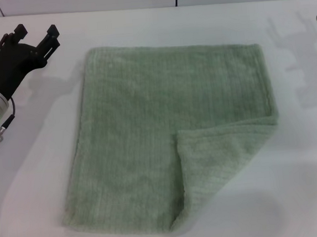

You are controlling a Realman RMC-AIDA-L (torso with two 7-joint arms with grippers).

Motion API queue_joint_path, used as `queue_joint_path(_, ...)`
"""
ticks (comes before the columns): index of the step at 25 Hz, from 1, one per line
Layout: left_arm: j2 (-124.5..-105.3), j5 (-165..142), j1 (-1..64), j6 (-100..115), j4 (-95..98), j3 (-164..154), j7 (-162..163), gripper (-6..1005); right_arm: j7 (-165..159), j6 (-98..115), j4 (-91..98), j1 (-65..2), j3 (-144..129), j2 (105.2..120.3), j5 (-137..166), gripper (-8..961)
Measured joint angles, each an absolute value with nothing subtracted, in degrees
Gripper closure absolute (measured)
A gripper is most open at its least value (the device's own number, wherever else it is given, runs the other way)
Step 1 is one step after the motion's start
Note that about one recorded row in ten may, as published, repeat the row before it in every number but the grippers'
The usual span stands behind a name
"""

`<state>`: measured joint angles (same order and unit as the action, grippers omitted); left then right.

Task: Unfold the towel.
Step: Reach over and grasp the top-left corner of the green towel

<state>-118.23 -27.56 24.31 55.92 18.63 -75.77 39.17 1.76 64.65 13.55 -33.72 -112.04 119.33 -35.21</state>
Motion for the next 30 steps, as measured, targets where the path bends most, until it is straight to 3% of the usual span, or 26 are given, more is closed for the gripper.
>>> queue_joint_path(30,-118.42,-27.84,24.10,56.14,17.91,-76.18,36.87,223,1.47,64.56,13.37,-33.28,-111.65,119.47,-35.47,224)
